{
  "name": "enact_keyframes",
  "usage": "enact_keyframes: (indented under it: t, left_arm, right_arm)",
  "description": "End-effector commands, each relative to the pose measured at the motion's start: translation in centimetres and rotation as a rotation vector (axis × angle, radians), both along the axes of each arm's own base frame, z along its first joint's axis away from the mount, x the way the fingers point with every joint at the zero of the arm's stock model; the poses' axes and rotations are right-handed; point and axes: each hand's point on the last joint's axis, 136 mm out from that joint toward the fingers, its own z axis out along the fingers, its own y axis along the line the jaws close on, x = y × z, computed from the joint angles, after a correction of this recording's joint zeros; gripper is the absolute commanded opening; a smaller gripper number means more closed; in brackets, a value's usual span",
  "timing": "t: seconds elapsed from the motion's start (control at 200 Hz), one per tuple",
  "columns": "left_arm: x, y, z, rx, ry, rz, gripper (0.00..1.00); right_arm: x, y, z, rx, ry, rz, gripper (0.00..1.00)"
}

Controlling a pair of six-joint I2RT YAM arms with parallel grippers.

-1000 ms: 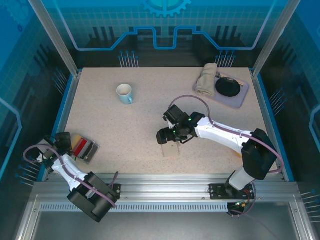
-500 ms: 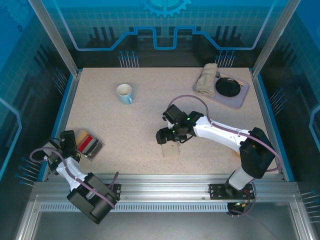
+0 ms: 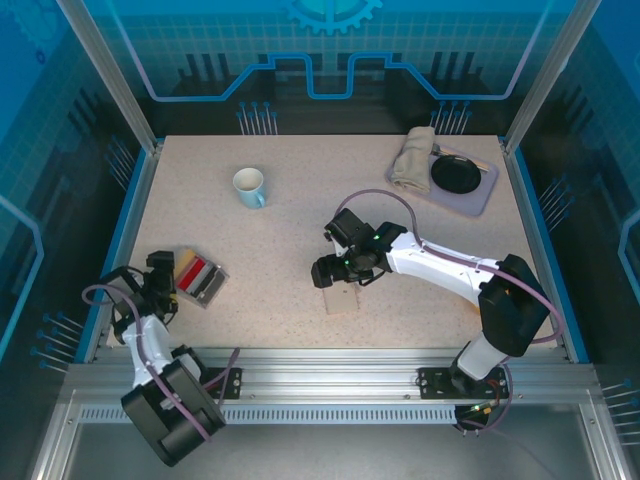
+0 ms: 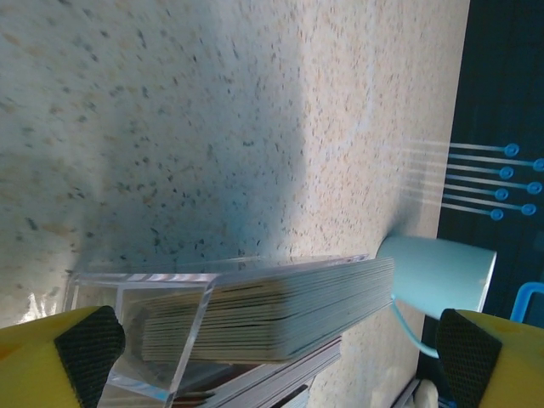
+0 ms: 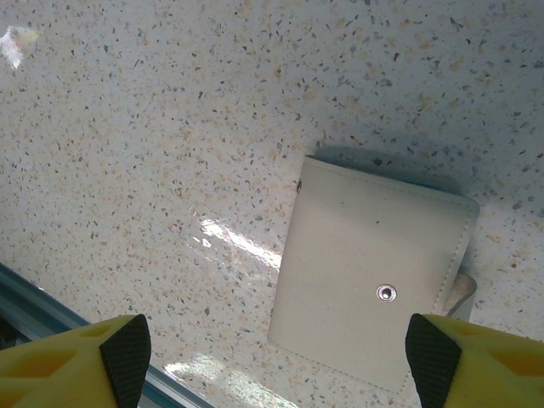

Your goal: Put the credit cards into the card holder

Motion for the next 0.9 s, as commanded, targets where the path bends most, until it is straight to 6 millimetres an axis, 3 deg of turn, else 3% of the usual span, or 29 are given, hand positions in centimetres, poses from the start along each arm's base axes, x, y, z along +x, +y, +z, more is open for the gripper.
enact_keyframes:
  t: [0.0,0.13,0.275,0.565,0.89]
  left_arm:
    - [2.4,-0.5,1.9,0.038,-0.06,-0.092,0.99]
    - [4.2,-1.4,1.7,0.04,-0.042,-0.176,0.99]
    - [4.8,-3.0,1.1,0.039,-0.028,-0.232,0.99]
    - [7.4,-6.0,1.7,0.097,-0.022,-0.396,0.99]
    - [8.0,-6.4,0.4,0.111,0.054,-0.428,0.99]
  right_arm:
    - [-0.9,0.1,0.0,0.006,0.003,0.014,0.82]
    - [-0.9,-0.1,-0.3,0.006,0.006,0.005,0.82]
    - [-0.8,-0.1,-0.6,0.009,0.004,-0.002,0.82]
    - [-0.7,0.1,-1.3,0.014,0.018,0.004,0.81]
    - [0.3,0.3,-1.9,0.046,0.027,-0.006,0.81]
